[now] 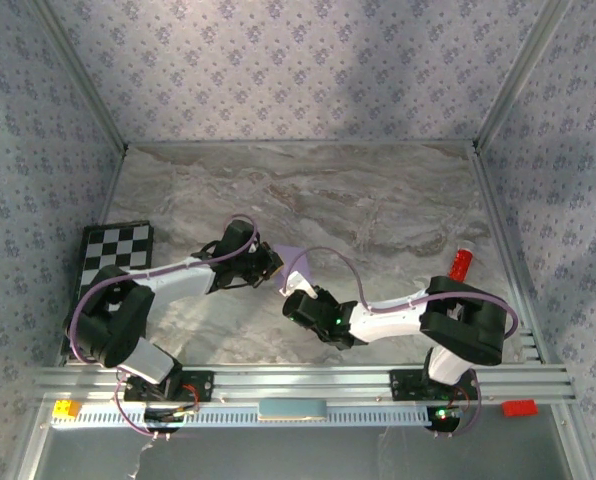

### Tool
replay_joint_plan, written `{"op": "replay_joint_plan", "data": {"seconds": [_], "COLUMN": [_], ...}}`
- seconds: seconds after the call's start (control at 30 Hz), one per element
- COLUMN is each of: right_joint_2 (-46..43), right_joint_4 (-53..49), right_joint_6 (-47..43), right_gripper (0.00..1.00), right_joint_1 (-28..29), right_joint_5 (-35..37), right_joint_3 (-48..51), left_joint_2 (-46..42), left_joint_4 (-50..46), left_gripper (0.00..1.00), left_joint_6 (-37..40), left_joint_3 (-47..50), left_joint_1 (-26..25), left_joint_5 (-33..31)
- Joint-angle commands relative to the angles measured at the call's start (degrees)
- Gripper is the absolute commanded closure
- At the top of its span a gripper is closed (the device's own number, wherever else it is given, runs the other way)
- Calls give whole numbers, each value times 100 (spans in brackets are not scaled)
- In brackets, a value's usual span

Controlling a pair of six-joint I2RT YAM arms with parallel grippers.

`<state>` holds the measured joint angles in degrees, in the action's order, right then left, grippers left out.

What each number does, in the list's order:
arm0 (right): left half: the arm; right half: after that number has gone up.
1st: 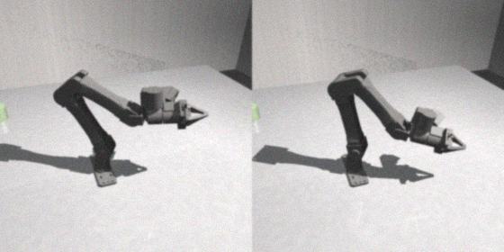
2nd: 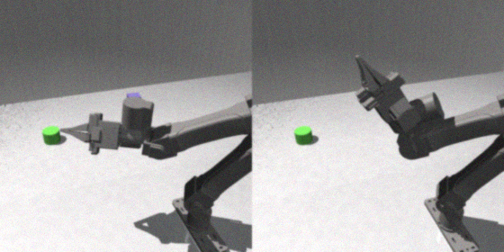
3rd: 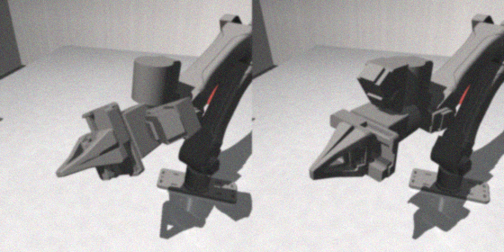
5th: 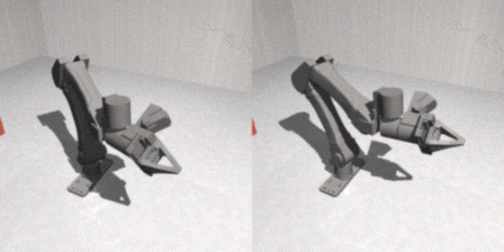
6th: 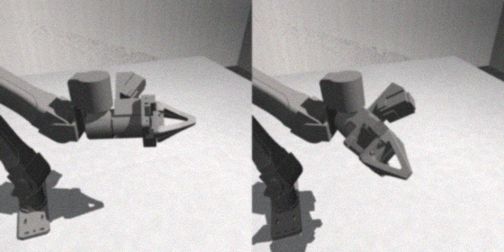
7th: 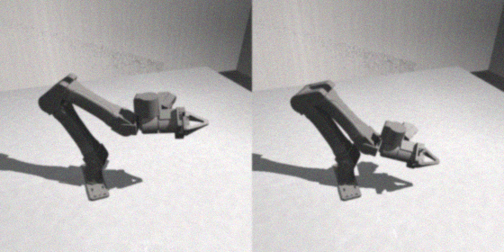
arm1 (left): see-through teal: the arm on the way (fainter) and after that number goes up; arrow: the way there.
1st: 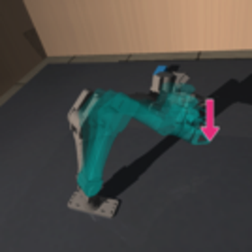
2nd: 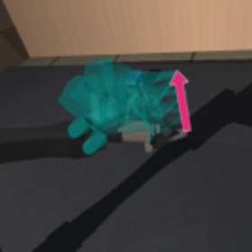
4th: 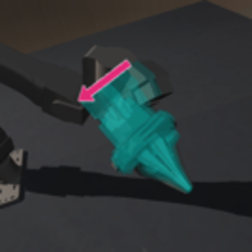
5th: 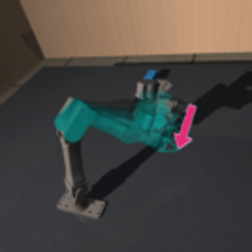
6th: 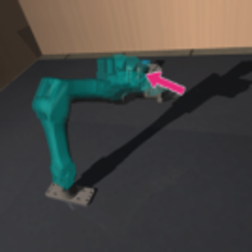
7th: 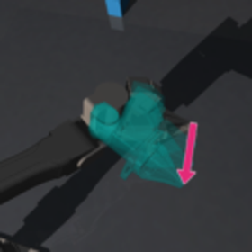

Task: Fold a paper plane with a square sheet of paper (pick it up from the middle)
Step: Fourth fold the wing at the center of the table.

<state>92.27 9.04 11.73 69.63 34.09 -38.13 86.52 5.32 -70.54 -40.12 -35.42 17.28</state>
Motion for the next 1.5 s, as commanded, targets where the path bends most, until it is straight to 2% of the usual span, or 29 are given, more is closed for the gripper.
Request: {"op": "replay_joint_plan", "data": {"seconds": [0.0,0.2,0.37,0.57,0.73,0.93,1.03,1.2,1.47], "right_joint_2": [-78,-285,-391,-437,-460,-488,-499,-509,-595], "right_joint_4": [126,360,500,650,734,657,629,657,741], "right_joint_6": [60,23,-1,20,27,53,56,60,-3], "right_gripper": [85,88,89,89,89,86,82,77,79], "right_joint_1": [-52,-181,-292,-351,-371,-414,-437,-476,-529], "right_joint_5": [50,-212,-391,-506,-540,-605,-625,-591,-630], "right_joint_3": [102,341,464,559,627,680,735,787,868], "left_joint_2": [-128,22,257,499,530,500,463,436,449], "left_joint_4": [-276,-424,-427,-567,-610,-694,-753,-795,-789], "left_gripper": [84,64,57,56,63,88,96,99,99], "left_joint_6": [94,298,331,374,366,377,418,462,471], "left_joint_3": [-266,-451,-527,-710,-707,-738,-760,-772,-776], "left_joint_1": [-30,34,101,114,125,192,217,241,245], "left_joint_5": [-12,71,256,423,417,430,434,461,495]}}
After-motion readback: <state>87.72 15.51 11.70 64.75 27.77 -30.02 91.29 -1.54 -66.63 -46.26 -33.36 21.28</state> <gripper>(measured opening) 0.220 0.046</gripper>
